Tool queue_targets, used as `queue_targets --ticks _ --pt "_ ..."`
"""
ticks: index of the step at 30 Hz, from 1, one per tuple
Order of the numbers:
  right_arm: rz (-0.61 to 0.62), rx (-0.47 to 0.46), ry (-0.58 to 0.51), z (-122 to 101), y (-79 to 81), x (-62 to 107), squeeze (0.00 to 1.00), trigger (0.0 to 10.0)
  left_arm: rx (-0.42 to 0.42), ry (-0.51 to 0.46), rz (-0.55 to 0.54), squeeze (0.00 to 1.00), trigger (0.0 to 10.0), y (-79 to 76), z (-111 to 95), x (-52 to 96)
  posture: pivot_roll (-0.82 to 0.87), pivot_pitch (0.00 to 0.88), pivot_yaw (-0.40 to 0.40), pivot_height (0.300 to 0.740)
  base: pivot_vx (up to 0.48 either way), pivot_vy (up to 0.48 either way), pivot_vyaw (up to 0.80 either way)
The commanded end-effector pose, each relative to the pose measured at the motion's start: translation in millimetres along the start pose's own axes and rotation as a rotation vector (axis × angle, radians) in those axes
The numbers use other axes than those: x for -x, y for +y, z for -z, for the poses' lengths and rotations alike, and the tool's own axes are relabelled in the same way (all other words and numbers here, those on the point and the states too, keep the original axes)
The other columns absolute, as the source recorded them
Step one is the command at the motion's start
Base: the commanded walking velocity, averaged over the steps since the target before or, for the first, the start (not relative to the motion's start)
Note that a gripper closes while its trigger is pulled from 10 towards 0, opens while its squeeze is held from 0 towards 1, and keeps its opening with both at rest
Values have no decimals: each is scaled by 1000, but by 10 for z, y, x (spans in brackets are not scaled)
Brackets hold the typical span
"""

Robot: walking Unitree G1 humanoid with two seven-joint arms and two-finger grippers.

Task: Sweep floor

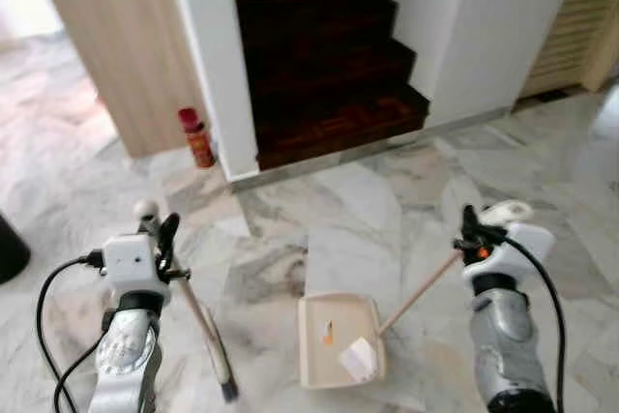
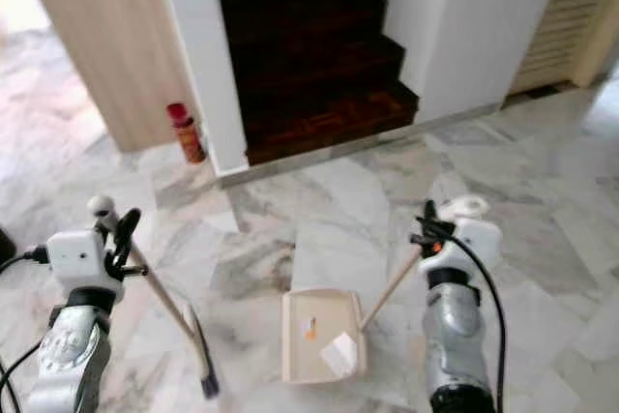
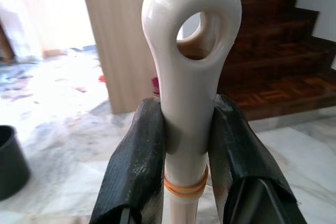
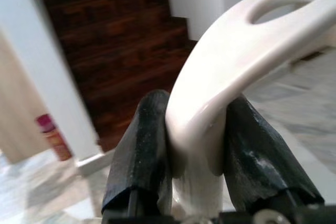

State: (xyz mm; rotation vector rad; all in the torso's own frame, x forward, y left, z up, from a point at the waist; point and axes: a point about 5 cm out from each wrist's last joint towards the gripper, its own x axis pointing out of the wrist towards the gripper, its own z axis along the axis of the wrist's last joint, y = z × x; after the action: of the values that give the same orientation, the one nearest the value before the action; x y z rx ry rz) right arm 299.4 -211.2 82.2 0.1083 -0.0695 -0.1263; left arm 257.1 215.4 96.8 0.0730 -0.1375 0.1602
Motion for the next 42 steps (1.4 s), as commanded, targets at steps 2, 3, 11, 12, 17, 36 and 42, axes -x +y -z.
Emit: queue_targets --ticks 2,3,11,12,17,36,42 --pt "-5 -25 -45 -109 8 -33 0 10000 -11 -46 7 0 10000 -52 -99 -29 -21 0 31 740 0 0 794" --pt "-5 -26 -45 -110 8 -33 0 10000 -11 -45 7 0 10000 -56 -98 -27 -21 0 31 740 0 0 794" --pt "-6 -57 -37 -135 -9 -67 0 10000 17 -31 -17 0 10000 -67 -92 -40 -19 0 23 740 0 84 57" --pt "-5 -60 -37 -136 -12 -67 0 10000 17 -31 -18 0 10000 -69 -95 -40 -17 0 20 740 0 368 0" --pt "-5 -71 -35 -136 -5 -57 0 10000 17 -27 -24 0 10000 -68 -93 -29 -17 0 21 740 0 369 0" --pt "-4 -77 -26 -149 12 -89 0 10000 21 -25 -33 0 10000 -51 -108 -35 -7 0 20 740 0 364 0" --pt "13 -95 -18 -156 -28 -92 0 10000 25 -26 -32 0 10000 -69 -112 -35 -12 0 19 740 0 362 -96"
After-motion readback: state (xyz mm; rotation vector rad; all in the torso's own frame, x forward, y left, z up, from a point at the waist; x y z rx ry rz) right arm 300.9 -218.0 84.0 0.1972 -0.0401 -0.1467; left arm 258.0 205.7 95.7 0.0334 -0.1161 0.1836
